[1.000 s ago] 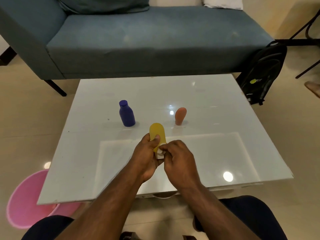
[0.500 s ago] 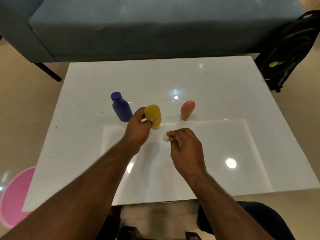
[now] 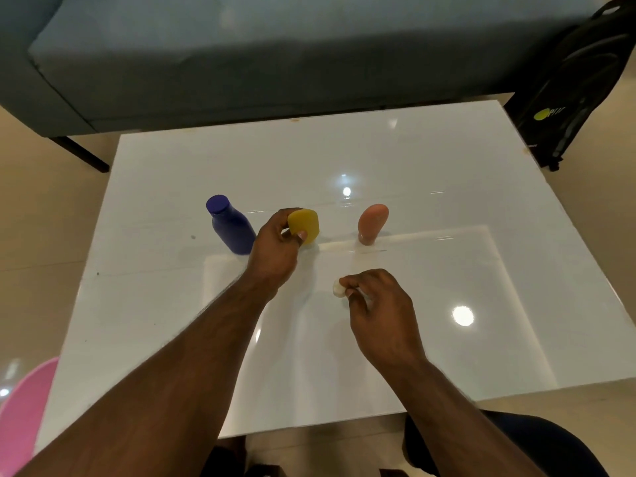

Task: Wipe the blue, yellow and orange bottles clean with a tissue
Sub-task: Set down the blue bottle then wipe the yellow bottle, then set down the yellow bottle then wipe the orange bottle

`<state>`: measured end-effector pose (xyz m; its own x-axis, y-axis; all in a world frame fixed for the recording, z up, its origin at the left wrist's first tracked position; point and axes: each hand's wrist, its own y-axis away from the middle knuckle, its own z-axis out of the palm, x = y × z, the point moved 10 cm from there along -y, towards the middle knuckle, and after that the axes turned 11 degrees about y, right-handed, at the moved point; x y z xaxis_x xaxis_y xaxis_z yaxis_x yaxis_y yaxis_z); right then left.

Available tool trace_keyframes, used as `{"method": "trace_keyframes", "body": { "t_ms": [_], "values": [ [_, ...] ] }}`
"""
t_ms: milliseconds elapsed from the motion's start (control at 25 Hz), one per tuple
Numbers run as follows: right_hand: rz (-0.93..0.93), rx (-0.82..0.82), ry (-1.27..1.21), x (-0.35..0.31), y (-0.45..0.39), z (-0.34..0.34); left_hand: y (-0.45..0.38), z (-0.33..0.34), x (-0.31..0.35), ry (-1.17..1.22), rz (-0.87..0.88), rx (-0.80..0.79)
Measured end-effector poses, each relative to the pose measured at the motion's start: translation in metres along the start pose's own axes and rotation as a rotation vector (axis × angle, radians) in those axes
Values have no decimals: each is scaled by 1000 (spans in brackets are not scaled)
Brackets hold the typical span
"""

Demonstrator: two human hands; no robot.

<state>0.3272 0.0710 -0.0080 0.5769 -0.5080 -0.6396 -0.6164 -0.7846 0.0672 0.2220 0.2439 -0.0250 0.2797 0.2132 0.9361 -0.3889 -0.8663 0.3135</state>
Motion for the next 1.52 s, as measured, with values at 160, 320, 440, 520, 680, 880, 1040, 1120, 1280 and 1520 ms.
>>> {"method": "trace_keyframes", "body": {
  "t_ms": [160, 320, 440, 520, 680, 880, 1040, 1120, 1280, 1520],
  "values": [
    [52, -36, -32, 9, 0, 7, -1, 3, 0, -53, -8, -9],
    [62, -35, -52, 10, 0, 5, -3, 4, -1, -61, -22, -16],
    [54, -26, -49, 7, 1, 2, -3, 5, -4, -69, -35, -20],
    [64, -31, -59, 7, 1, 1, -5, 6, -5, -66, -31, -32],
    [60, -29, -57, 7, 1, -2, 0, 4, -15, -1, -62, -12],
    [23, 6, -5, 2, 0, -10, 58, -5, -44, -91, -84, 256],
    [8, 78, 41, 6, 0, -26, 61, 44, -33, -143, -14, 44],
    [44, 83, 57, 14, 1, -32, 51, 64, -22, -143, 0, -22],
    [73, 61, 74, 25, 0, -34, 28, 92, -13, -136, -30, -93],
    [101, 83, 77, 36, -3, -38, 2, 112, -7, -206, 16, -82]
  ]
}}
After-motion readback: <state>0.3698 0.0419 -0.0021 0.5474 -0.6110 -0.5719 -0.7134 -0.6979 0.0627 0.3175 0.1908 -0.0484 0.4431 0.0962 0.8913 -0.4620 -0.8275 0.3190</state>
